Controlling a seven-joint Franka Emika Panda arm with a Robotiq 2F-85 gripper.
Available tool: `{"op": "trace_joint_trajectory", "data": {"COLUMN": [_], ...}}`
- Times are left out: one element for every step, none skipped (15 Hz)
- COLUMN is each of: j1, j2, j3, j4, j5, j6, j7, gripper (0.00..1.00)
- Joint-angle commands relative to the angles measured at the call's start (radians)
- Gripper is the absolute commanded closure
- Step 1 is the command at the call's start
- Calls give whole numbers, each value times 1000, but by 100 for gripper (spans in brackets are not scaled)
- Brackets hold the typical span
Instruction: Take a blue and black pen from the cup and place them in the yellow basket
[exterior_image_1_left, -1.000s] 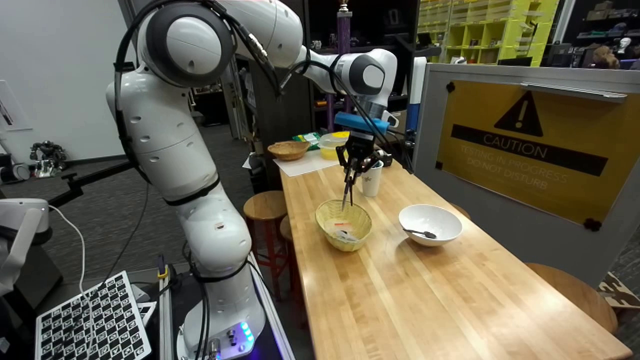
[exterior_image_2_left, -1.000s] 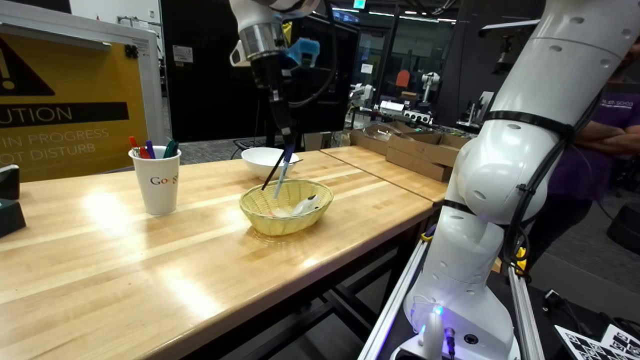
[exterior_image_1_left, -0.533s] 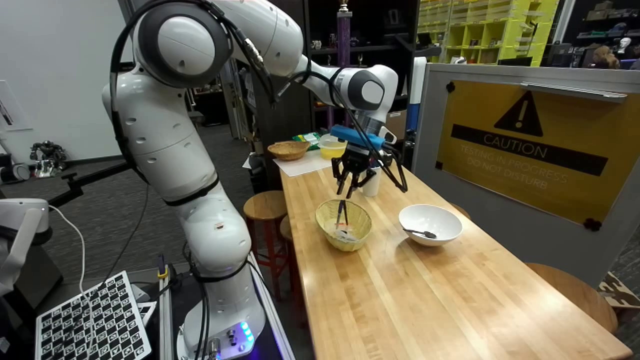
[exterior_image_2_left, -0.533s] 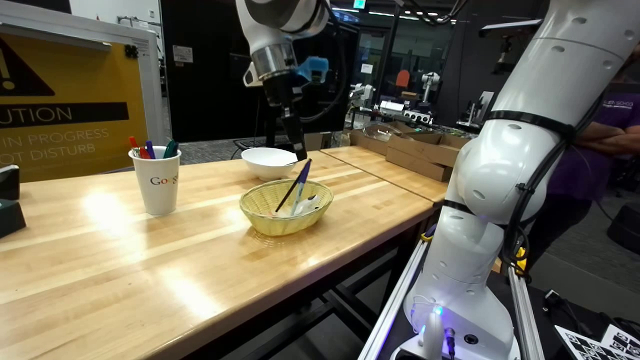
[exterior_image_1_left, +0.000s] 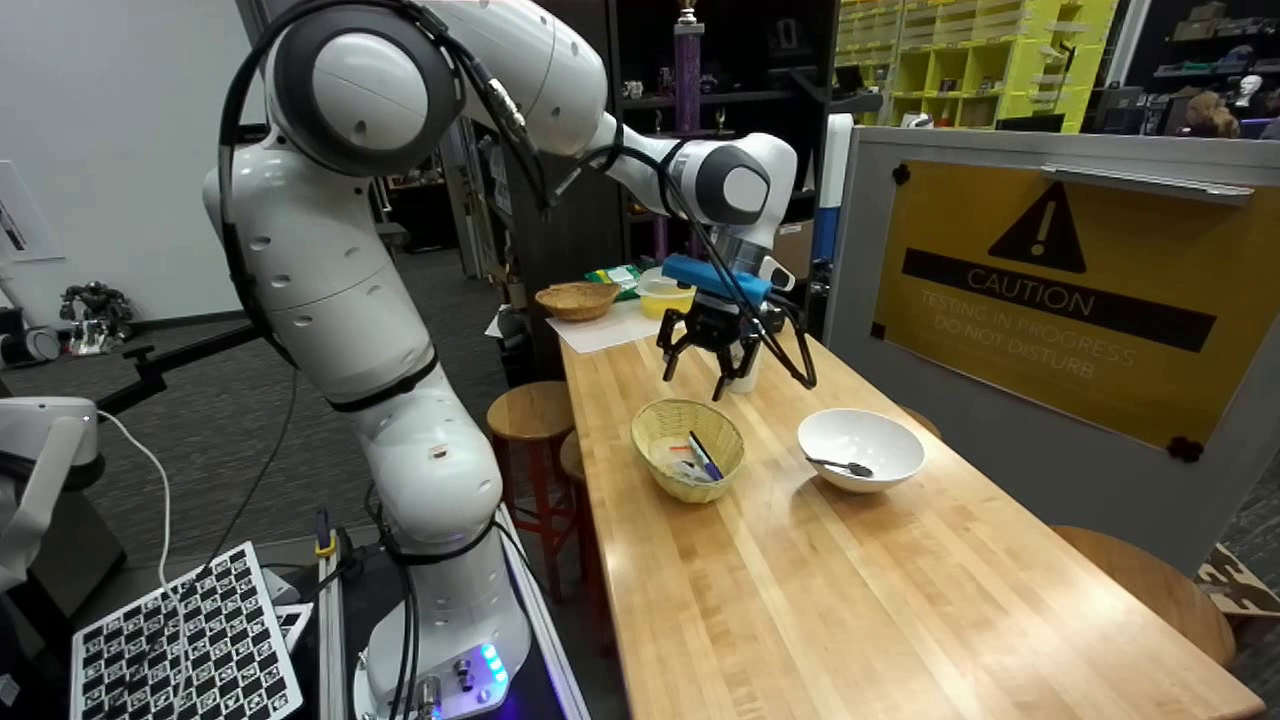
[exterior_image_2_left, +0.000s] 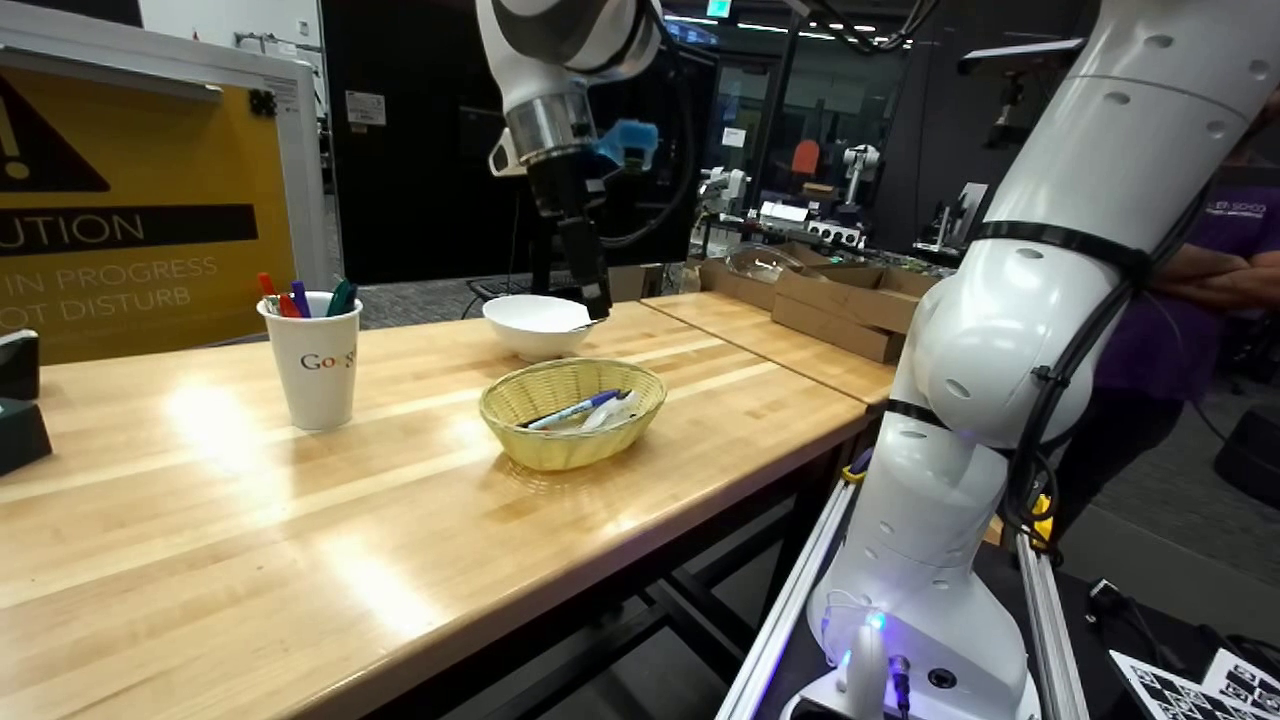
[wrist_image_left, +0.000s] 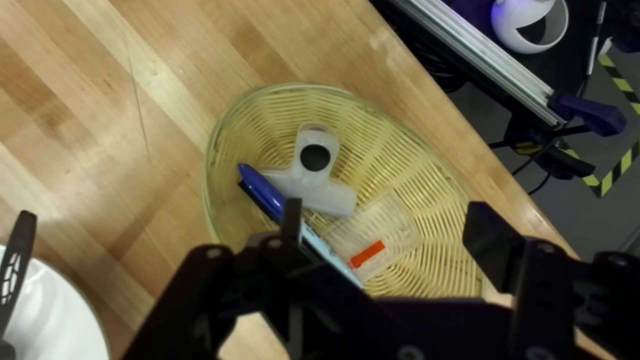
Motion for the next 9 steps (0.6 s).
{"op": "trace_joint_trajectory", "data": {"j1": [5, 1, 2, 1, 1, 1, 1, 1, 1], "j2": [-70, -9, -11, -9, -7, -4, -2, -1, -1], "j3": [2, 0, 0, 0, 0, 0, 1, 1, 1], "j4": [-48, -6, -7, -7, -7, -7, -7, -7, -7], "j5": [1, 0, 0, 0, 0, 0, 0, 0, 0], "j6": [108, 50, 59, 57, 57, 57, 57, 57, 57], "j7": [-13, -1, -1, -1, -1, -1, -1, -1, -1], "gripper": [0, 0, 0, 0, 0, 0, 0, 0, 0]}}
